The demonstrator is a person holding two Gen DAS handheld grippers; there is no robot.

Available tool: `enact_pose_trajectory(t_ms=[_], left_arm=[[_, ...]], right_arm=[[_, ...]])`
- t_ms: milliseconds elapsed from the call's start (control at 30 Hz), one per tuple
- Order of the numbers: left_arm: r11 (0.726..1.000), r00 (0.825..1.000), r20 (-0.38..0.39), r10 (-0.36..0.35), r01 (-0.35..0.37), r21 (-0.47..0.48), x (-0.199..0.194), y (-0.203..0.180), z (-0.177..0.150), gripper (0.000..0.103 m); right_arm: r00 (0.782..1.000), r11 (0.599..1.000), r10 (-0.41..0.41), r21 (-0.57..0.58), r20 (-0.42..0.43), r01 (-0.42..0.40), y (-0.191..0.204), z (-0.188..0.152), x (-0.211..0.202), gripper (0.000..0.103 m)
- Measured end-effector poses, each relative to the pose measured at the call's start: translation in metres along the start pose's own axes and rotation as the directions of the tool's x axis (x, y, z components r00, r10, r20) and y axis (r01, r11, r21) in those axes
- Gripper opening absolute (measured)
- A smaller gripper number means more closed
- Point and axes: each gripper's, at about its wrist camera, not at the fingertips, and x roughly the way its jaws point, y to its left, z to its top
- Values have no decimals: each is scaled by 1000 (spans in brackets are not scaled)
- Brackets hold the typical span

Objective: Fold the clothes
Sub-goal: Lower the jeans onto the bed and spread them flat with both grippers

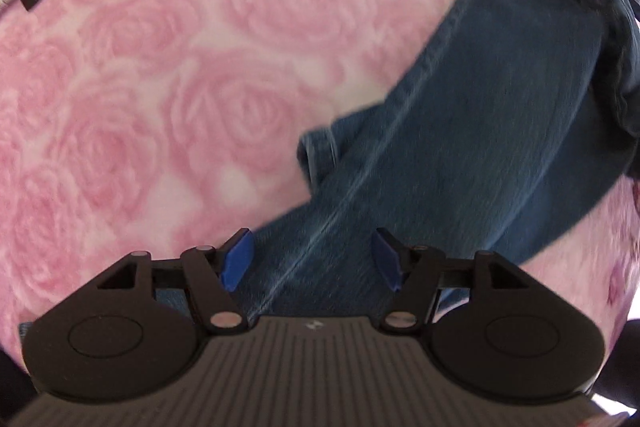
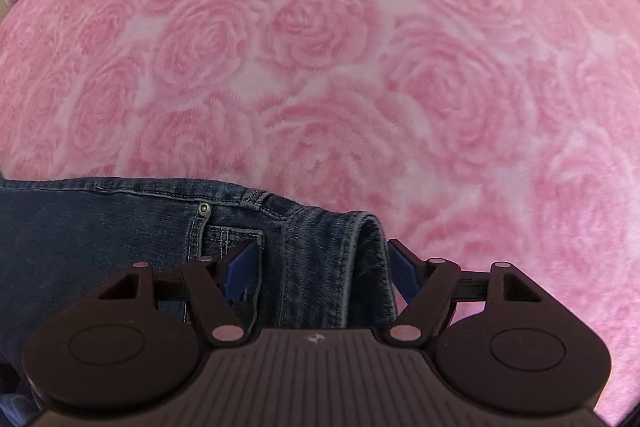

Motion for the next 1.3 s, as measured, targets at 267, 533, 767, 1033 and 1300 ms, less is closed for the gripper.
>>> enact_pose_trajectory(t_ms=[267,533,767,1033,1300], left_arm=[[999,996,-75,-37,38,14,10,4,3,22],[991,998,-9,65,-64,119,-54,-6,36,4],[962,959,212,191,-225,152,-105,0,136,4],[957,936,218,277,-290,30,-43,-10,222,17],[997,978,204,48,-34,-71,-30,-92,157,29]], right_arm=[[999,1000,12,4,42,-13,-5,-8,-24,21],[980,999,-51,17,193,48,4,-31,-102,11],[926,985,-171,84,336,151,-29,-21,-164,11],[897,963,-259,166,358,212,-69,25,-129,23],[940,991,-130,72,316,113,-29,-12,-125,45]])
